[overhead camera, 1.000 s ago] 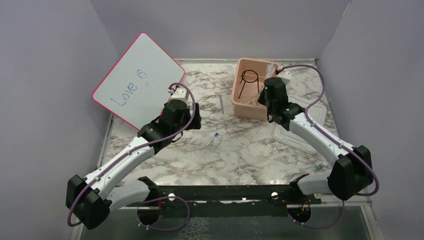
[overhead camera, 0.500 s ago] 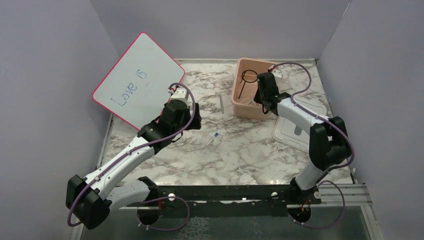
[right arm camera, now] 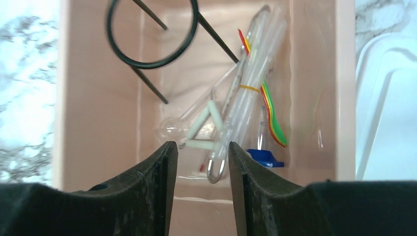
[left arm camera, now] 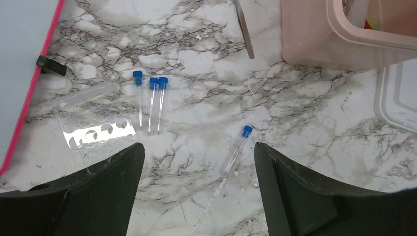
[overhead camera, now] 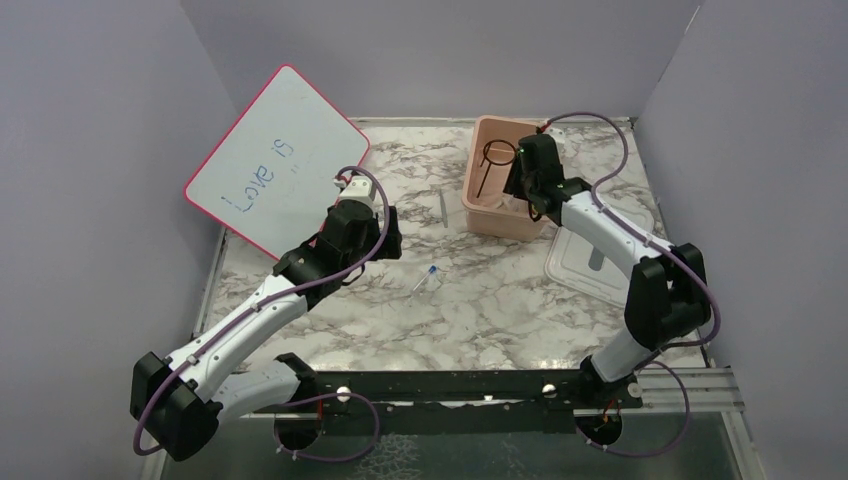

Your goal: Organize the chemistry lab equipment

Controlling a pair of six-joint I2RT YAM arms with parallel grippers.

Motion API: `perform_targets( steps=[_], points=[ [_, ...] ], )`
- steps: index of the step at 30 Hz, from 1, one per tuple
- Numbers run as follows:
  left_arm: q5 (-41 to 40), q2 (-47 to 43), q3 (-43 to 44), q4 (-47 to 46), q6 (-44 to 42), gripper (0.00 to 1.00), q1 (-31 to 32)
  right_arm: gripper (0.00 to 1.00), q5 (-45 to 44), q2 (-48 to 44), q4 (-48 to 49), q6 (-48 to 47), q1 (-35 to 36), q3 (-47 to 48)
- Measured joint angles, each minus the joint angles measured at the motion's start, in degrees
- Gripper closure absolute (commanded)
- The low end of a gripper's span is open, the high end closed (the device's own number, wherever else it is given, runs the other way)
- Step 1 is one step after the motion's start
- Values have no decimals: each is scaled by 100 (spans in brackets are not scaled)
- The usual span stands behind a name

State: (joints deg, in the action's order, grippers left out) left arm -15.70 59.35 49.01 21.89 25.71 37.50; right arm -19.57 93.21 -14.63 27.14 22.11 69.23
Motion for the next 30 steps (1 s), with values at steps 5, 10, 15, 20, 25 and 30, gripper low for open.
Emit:
perform_targets(
  steps=[5, 10, 15, 20, 25, 30],
  points=[
    [-35, -22, -2, -2, 0, 15, 0, 53, -7, -297, -201, -142, 350, 407],
    [-221, -190, -46, -9, 22, 15, 0, 53, -166, -391, -192, -326, 1388, 863],
    [-522, -538, -153, -42, 48, 15, 0, 53, -260, 70, -179, -479, 2177, 1344],
    [-922, -1010, -258, -50, 101, 15, 0, 53, -417, 1158, -398, -522, 2444, 2079],
    [-1279, -1351, -339, -74, 127, 15, 0, 55, -793, 2444, -962, -516, 2503, 3198],
    [-1425, -1397, -354, -81, 118, 15, -2, 54, -981, 3493, -1641, -457, 2378, 4380]
  ],
)
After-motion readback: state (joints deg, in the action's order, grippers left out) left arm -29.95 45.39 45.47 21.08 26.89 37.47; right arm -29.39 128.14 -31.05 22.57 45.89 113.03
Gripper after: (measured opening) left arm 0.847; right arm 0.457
